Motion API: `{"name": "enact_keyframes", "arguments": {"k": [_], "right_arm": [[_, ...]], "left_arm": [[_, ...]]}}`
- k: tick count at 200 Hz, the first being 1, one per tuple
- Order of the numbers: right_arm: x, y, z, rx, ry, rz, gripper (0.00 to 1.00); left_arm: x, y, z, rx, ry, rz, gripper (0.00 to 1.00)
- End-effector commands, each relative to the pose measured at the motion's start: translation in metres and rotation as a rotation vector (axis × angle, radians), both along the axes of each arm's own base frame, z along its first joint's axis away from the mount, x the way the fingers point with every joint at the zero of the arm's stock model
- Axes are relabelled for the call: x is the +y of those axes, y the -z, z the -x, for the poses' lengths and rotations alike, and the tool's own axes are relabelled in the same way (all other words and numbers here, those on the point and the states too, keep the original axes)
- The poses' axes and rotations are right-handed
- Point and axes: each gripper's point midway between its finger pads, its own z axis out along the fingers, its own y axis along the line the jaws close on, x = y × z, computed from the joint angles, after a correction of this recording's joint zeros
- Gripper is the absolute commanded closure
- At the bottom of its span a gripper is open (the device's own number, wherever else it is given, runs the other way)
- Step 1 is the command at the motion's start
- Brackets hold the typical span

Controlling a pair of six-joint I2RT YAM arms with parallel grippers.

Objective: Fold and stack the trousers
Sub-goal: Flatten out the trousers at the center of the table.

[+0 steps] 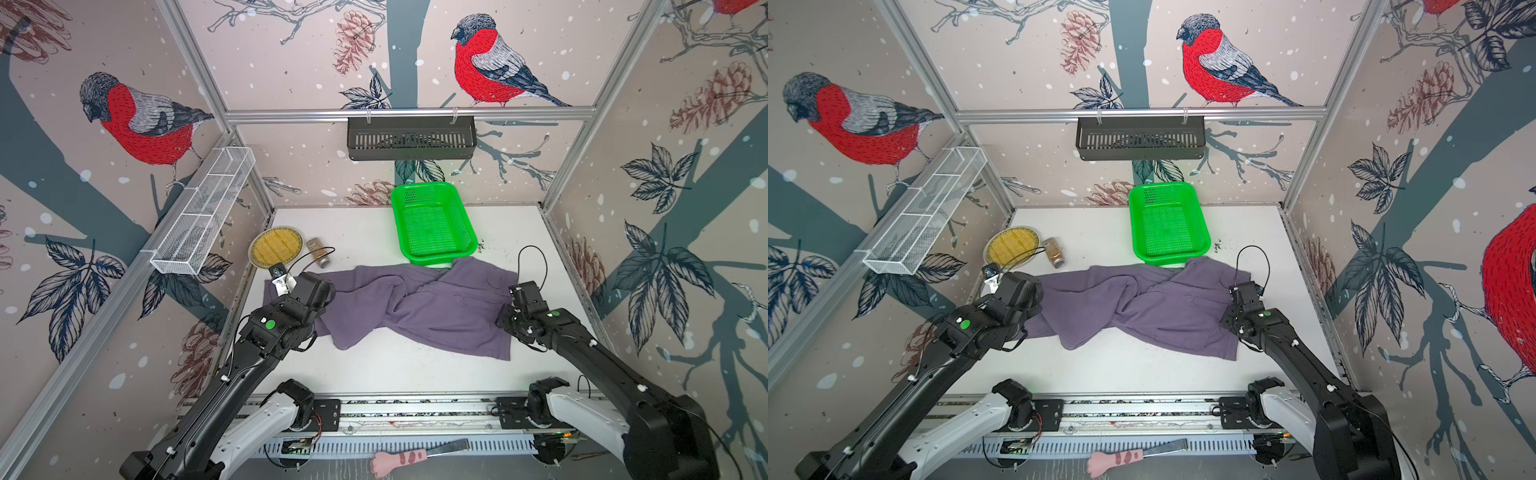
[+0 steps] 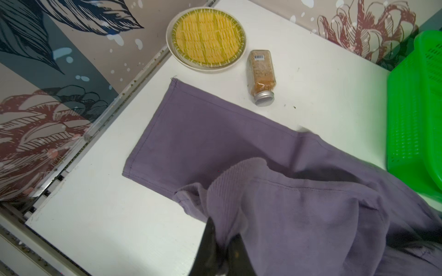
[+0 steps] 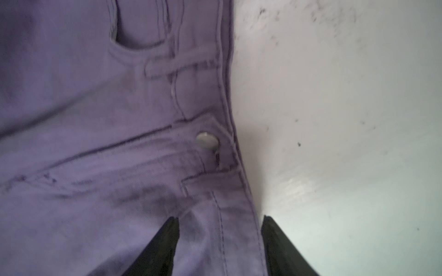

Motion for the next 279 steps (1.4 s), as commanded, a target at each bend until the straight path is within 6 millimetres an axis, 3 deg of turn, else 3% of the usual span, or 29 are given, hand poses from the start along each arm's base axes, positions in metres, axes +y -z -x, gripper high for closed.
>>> {"name": "enact_keyframes", "arguments": {"k": [1,23,62,80,101,111,163,189,224,279], "right_arm": [[0.008,0.011,0.024,0.091,0.008,-0.021,0.37],[0.007,0.036,0.042,0.162,0.02,-0.021,0.36],[-0.004,0.053,0.044,0.165,0.055,0.039,0.45],[-0.009,0.055,0.043,0.178,0.091,0.047,0.64],[-0.02,0.039,0.024,0.121,0.164,0.021,0.92],[-0.029,0.027,0.013,0.084,0.196,0.02,0.95],[-0.088,0.002,-0.009,0.035,0.375,0.043,0.97],[-0.114,-0.005,-0.017,0.02,0.459,0.113,0.96],[-0.151,-0.029,-0.033,-0.075,0.549,0.221,0.95],[-0.157,-0.033,-0.058,-0.121,0.577,0.16,0.92]], "left_arm": [[0.014,-0.011,-0.002,-0.02,-0.03,-0.077,1.0],[0.012,-0.005,-0.007,-0.021,-0.019,-0.065,1.0],[0.021,0.004,-0.009,-0.015,-0.061,-0.087,1.0],[0.022,0.004,-0.013,-0.051,-0.074,-0.042,1.0],[0.024,0.009,-0.014,-0.077,-0.094,0.004,1.0],[0.029,0.01,-0.011,-0.077,-0.119,-0.004,1.0],[0.058,-0.012,0.003,-0.131,-0.225,-0.024,1.0],[0.063,-0.019,0.008,-0.124,-0.238,-0.034,1.0],[0.064,-0.022,0.017,-0.102,-0.245,-0.02,1.0],[0.056,-0.018,0.011,-0.063,-0.212,0.032,1.0]]}}
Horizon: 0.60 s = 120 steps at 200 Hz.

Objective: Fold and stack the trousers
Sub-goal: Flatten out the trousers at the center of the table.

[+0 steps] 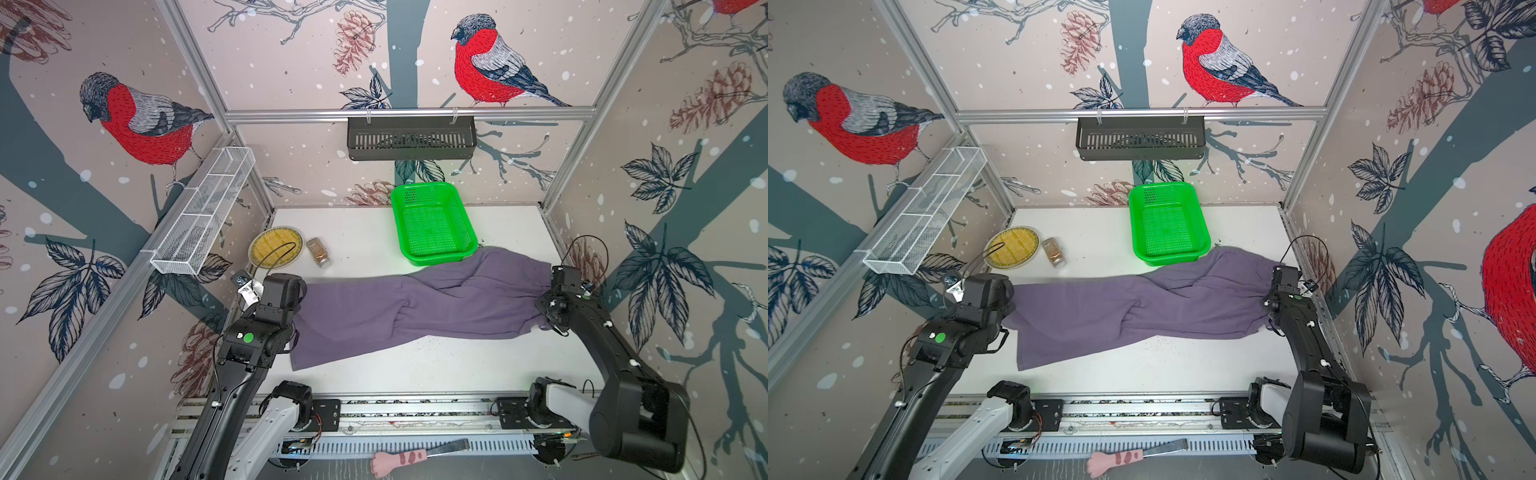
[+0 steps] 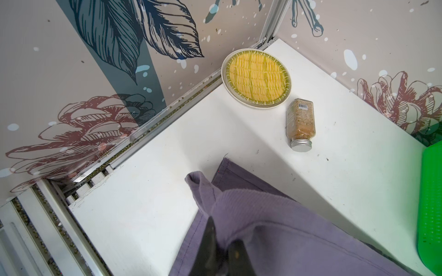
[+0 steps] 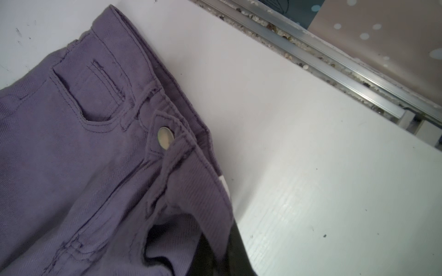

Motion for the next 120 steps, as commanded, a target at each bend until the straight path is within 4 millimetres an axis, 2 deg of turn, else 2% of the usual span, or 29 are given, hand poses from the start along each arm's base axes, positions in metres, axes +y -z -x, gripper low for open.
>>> {"name": "enact_keyframes", "arguments": {"k": [1,19,23,32,51,64,82,101,120], "right_arm": [[-0.008,-0.009,-0.015,-0.048,0.019,0.017,0.92],[-0.014,-0.024,-0.024,-0.093,0.036,0.021,0.91],[-0.013,-0.029,-0.027,-0.11,0.033,0.022,0.91],[-0.013,-0.041,-0.034,-0.149,0.024,0.019,0.91],[-0.011,-0.065,-0.046,-0.197,-0.005,0.026,0.91],[-0.012,-0.074,-0.05,-0.21,-0.016,0.043,0.91],[-0.009,-0.069,-0.049,-0.202,-0.035,0.036,0.93],[0.003,-0.048,-0.046,-0.175,-0.077,-0.014,0.94],[0.015,-0.032,-0.044,-0.14,-0.113,-0.04,0.94]], "left_arm": [[-0.003,-0.005,-0.002,0.002,0.017,0.022,1.0],[-0.005,-0.002,-0.002,0.02,0.03,0.034,1.0],[-0.008,-0.011,-0.004,-0.003,0.041,0.048,1.0],[-0.012,-0.01,-0.005,0.004,0.061,0.064,1.0],[-0.031,0.007,-0.009,0.058,0.139,0.134,1.0],[-0.047,0.033,-0.01,0.114,0.197,0.207,1.0],[-0.078,0.066,-0.012,0.134,0.292,0.355,1.0],[-0.101,0.1,-0.011,0.155,0.351,0.477,1.0],[-0.114,0.117,-0.012,0.167,0.376,0.545,1.0]]}}
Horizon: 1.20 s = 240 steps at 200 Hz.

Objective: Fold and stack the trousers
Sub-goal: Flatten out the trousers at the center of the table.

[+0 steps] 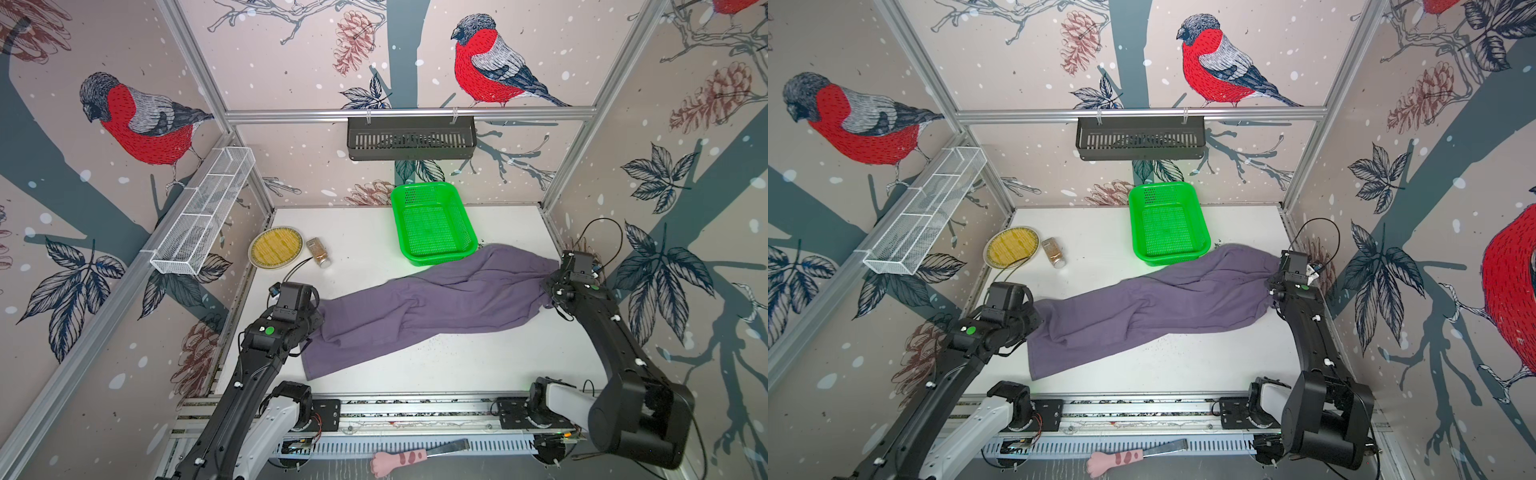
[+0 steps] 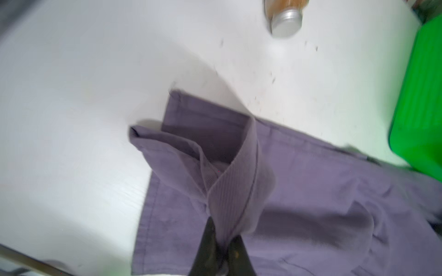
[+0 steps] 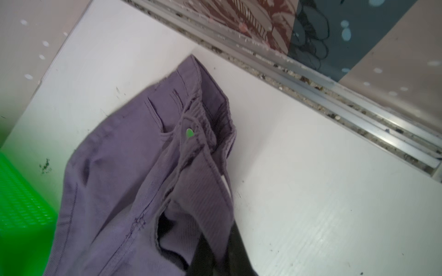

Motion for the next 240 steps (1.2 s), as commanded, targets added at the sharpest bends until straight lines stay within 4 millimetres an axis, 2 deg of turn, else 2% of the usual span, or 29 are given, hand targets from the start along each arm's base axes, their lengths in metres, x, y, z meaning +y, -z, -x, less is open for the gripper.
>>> {"name": "enact_keyframes", "arguments": {"k": [1,21,48,73,93,119,131,172,217,240], "right_arm": [[0.015,0.012,-0.004,0.008,-0.067,-0.028,0.94],[0.021,0.023,-0.003,0.042,-0.088,-0.012,0.94],[0.013,0.029,0.003,0.068,-0.05,0.029,0.95],[0.006,0.025,0.006,0.07,-0.005,0.069,0.94],[-0.001,0.014,0.005,0.052,0.027,0.101,0.94],[-0.002,-0.002,-0.002,0.009,0.028,0.115,0.95],[0.0,0.001,-0.003,0.014,0.019,0.107,0.94],[0.01,0.013,-0.001,0.029,-0.006,0.084,0.94],[0.033,0.018,0.002,0.035,-0.057,0.062,0.95],[0.034,0.012,0.005,0.012,-0.049,0.061,0.95]], "left_arm": [[-0.035,0.004,-0.016,-0.052,0.068,0.191,1.0],[-0.034,0.026,-0.011,-0.005,0.067,0.179,1.0],[-0.024,0.048,-0.005,0.035,0.027,0.134,1.0],[-0.024,0.055,-0.008,0.043,0.01,0.14,1.0],[-0.025,0.061,-0.01,0.051,0.006,0.142,1.0],[-0.016,0.05,-0.023,0.011,-0.008,0.082,1.0],[-0.008,0.05,-0.028,0.002,-0.023,0.032,1.0],[0.002,0.08,-0.021,0.098,-0.09,-0.008,1.0],[0.023,0.087,-0.025,0.137,-0.114,-0.106,1.0],[0.034,0.089,-0.03,0.126,-0.144,-0.091,1.0]]}}
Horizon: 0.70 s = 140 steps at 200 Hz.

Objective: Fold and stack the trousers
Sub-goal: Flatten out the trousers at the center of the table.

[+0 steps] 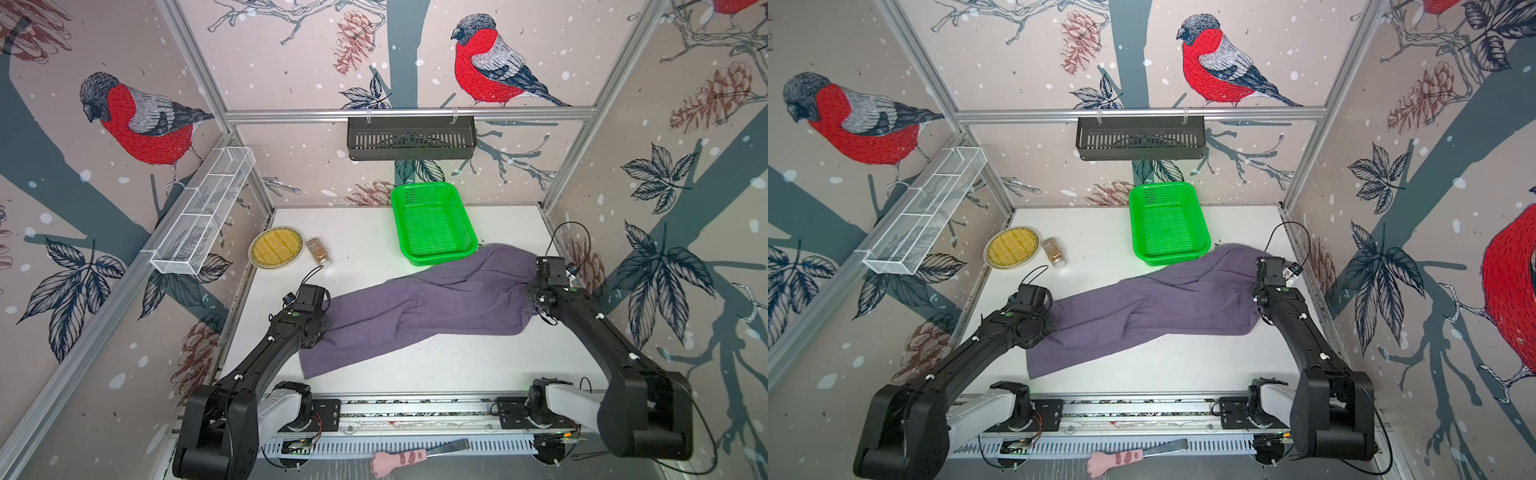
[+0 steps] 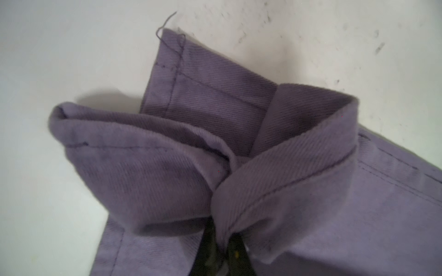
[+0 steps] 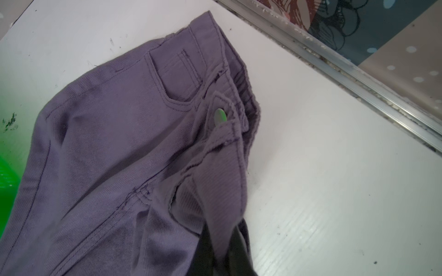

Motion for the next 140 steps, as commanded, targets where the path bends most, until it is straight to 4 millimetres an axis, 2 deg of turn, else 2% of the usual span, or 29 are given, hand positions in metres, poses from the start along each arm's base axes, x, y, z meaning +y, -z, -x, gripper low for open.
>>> {"name": "enact_keyframes", "arguments": {"k": [1,29,59,80,104,120,140], "right_arm": [[-0.001,-0.007,0.002,-0.031,0.03,-0.004,0.95],[-0.009,-0.024,0.001,-0.059,0.04,0.041,0.96],[-0.016,-0.038,-0.005,-0.101,0.038,0.055,0.96],[-0.018,-0.044,-0.011,-0.109,0.02,0.064,0.96],[-0.04,-0.053,-0.01,-0.106,0.076,0.101,0.96],[-0.047,-0.058,-0.014,-0.132,0.089,0.093,0.96],[-0.055,-0.061,-0.02,-0.132,0.117,0.091,0.96]], "left_arm": [[0.016,-0.001,-0.007,-0.021,-0.017,-0.047,1.0],[0.035,-0.006,-0.018,-0.016,-0.03,-0.1,1.0],[0.05,-0.018,-0.041,-0.036,-0.017,-0.13,1.0],[0.047,-0.02,-0.054,-0.027,0.024,-0.123,1.0],[0.038,-0.02,-0.06,0.003,0.056,-0.074,1.0],[0.038,-0.039,-0.065,-0.028,0.063,-0.078,1.0],[0.049,-0.085,-0.069,-0.072,0.055,-0.146,1.0]]}}
